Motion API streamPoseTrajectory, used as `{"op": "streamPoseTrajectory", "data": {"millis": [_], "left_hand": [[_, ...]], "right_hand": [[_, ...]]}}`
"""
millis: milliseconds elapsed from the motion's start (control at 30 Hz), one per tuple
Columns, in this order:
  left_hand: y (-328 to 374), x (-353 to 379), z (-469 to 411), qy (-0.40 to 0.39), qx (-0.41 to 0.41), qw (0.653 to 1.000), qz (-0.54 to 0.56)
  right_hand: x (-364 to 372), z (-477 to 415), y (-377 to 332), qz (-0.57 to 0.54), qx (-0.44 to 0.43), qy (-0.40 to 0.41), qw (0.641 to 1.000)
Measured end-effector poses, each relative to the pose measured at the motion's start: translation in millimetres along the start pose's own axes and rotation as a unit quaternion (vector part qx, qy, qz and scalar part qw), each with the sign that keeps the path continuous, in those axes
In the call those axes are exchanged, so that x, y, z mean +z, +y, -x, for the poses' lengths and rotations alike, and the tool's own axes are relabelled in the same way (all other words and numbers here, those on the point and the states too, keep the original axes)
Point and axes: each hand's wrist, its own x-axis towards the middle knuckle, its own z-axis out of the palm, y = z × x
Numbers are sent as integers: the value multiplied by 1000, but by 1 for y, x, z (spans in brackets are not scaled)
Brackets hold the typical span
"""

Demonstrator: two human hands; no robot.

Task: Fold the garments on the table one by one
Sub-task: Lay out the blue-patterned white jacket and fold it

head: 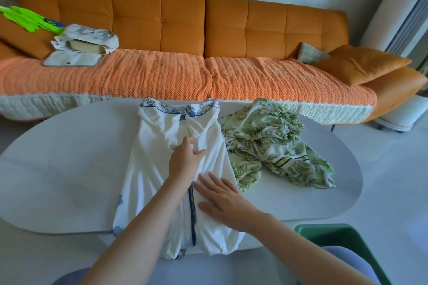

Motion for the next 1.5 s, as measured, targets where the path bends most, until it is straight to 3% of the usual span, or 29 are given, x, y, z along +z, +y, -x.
{"op": "streamPoseTrajectory", "data": {"millis": [133, 200, 333, 433, 533, 733, 833, 933, 1133, 1367, 1500], "left_hand": [[-4, 8, -10, 72, -14, 997, 28], [-11, 4, -13, 100, 14, 995, -20], [-29, 3, -6, 99, 109, 971, -187], [-33, 0, -2, 101, 203, 956, -188], [-38, -21, 9, 97, 280, 942, -156], [-97, -84, 63, 54, 362, 912, -185], [-131, -106, 85, 18, 352, 912, -209], [-151, -116, 99, -44, 352, 899, -257], [-150, -113, 112, -138, 354, 874, -304], [-150, -108, 111, -92, 414, 840, -338], [-158, -105, 107, -76, 467, 818, -328]], "right_hand": [[-1, 5, 1, 3, -24, -9, 1000], [-2, 10, 3, -9, -28, -8, 1000], [2, 16, 3, 20, -36, -18, 999], [-4, 20, 2, -21, -42, -26, 999], [-16, 34, 11, -78, -46, 15, 996], [-19, 76, 33, 31, -98, 22, 994], [-12, 82, 39, 106, -137, 9, 985], [4, 74, 43, 193, -168, 47, 966], [16, 57, 34, 163, -171, 166, 957], [21, 53, 31, 170, -181, 196, 949], [18, 52, 38, 174, -217, 172, 945]]}}
